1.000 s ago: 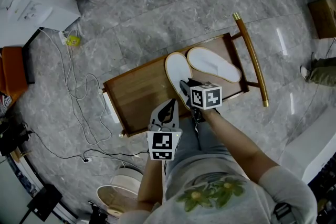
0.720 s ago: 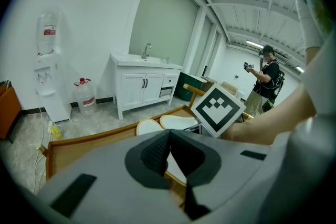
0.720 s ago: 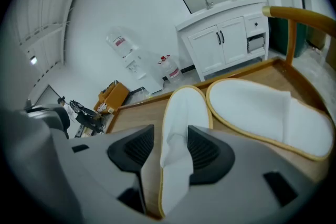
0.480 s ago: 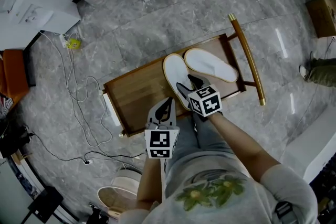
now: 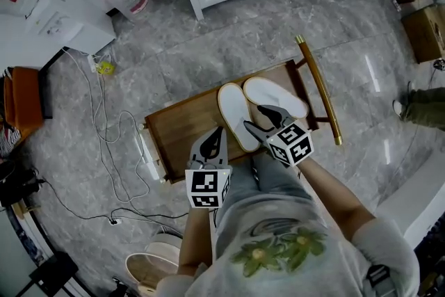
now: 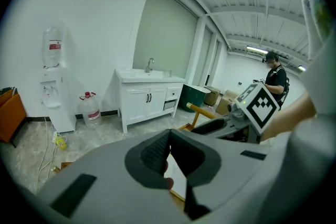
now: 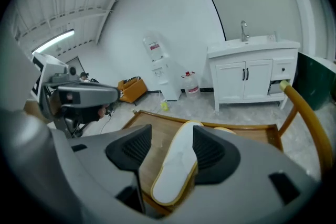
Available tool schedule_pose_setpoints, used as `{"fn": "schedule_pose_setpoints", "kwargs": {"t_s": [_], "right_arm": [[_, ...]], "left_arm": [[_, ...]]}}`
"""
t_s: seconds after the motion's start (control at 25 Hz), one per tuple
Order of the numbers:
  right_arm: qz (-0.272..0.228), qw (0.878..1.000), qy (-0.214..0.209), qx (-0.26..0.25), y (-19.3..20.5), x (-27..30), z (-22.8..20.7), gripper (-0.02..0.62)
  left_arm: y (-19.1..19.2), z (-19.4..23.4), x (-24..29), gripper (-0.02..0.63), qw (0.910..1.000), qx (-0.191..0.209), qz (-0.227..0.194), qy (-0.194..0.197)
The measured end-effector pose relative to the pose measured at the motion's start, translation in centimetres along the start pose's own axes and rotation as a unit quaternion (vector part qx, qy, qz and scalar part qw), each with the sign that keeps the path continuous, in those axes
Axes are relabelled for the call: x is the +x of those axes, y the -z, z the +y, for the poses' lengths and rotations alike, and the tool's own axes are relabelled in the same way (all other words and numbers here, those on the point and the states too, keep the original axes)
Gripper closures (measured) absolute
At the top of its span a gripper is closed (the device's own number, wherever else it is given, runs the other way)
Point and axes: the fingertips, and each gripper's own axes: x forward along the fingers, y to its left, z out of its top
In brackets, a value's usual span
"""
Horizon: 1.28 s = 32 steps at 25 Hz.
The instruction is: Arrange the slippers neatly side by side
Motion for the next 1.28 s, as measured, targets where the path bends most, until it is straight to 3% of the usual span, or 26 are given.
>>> {"fn": "schedule_pose_setpoints", "kwargs": {"t_s": [0.12,0.36,0.68,0.96,1.28], "right_arm": [[0.008,1.0,0.0,-0.029,0.5,-1.3,0.2,0.36],[0.026,0.999,0.02,-0.039,1.7,-2.4,-1.6,0.36],[0.07,0.989,0.046,-0.125,1.4,-2.4,-5.4,0.36],[0.114,0.984,0.037,-0.135,2.3,-1.0,-8.5,0.357],[0.164,0.982,0.029,-0.092,5.1,1.2,-11.7,0.351]], "left_arm": [[-0.9,-0.1,-0.4,0.59,0.9999,-0.011,-0.01,0.001],[-1.2,-0.2,-0.7,0.59,0.9999,-0.009,-0.012,-0.004],[-1.2,-0.6,-0.1,0.59,1.0,-0.003,-0.004,-0.005],[-1.6,-1.1,0.6,0.591,1.0,-0.007,-0.001,-0.003],[-1.5,-1.4,1.4,0.59,0.9999,-0.012,0.01,-0.003]]}}
